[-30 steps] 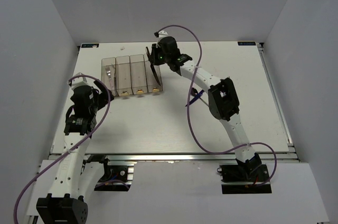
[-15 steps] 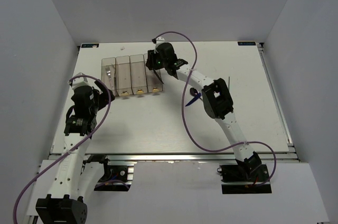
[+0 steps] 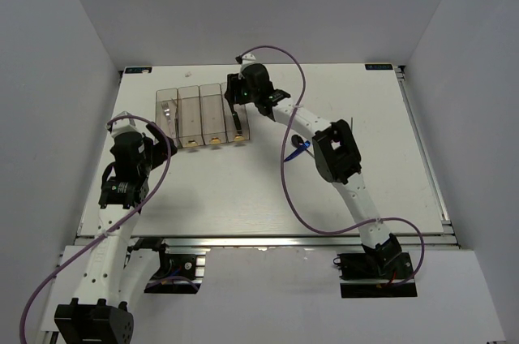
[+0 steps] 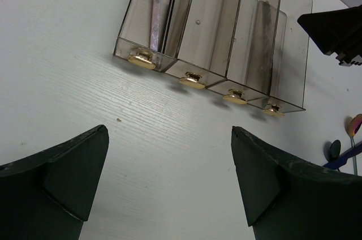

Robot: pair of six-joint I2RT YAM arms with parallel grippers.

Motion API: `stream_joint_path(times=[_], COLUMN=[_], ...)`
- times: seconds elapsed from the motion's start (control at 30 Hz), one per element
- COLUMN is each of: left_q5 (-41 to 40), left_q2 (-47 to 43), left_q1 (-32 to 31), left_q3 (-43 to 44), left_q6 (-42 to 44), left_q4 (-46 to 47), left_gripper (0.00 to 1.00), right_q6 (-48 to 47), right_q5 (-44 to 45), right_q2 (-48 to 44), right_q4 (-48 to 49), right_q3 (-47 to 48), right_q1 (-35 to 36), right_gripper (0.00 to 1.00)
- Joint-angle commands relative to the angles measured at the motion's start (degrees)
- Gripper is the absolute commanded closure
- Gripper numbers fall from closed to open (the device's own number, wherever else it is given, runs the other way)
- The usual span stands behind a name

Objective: Sort the eating utensils into containers

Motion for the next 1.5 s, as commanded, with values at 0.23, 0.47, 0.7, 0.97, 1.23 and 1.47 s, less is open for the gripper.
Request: stream_joint_path(times=[0.23, 0.47, 0.7, 0.97, 1.23, 1.47], left_q5=[-0.4, 0.1, 0.5, 1.1, 1.3, 2.1], left_q2=[-0.9, -1.5, -0.8, -0.2, -0.1, 0.0], left_q1=[-0.3, -0.4, -0.4, -0.5, -0.5, -0.7], left_q3=[0.2, 0.1, -0.1, -0.2, -0.1, -0.2], left_q6=[0.7, 0.8, 0.8, 0.8, 0.9, 1.0], left_q4=[0.8, 1.0, 0.8, 0.8, 0.8, 0.9], left_gripper=[0.02, 0.02, 0.02, 0.02, 0.02, 0.02], right_q6=[6.1, 25.8, 30.1, 34.8, 39.1, 39.3], right_q5=[21.3, 39.8, 34.0, 30.1, 29.8, 29.8], right_q2=[-34.4, -39.9, -38.3, -32.5, -29.8, -25.8], right_q4=[-4.7, -35.2, -34.7, -34.7, -32.7, -31.6], right_q3=[-33.8, -37.7, -41.7, -39.0, -41.3, -40.0], right_q1=[-0.2, -4.0, -8.4, -10.2, -10.2, -10.4], right_gripper=[0.27, 0.11, 0.26, 0.43, 0.52, 0.53])
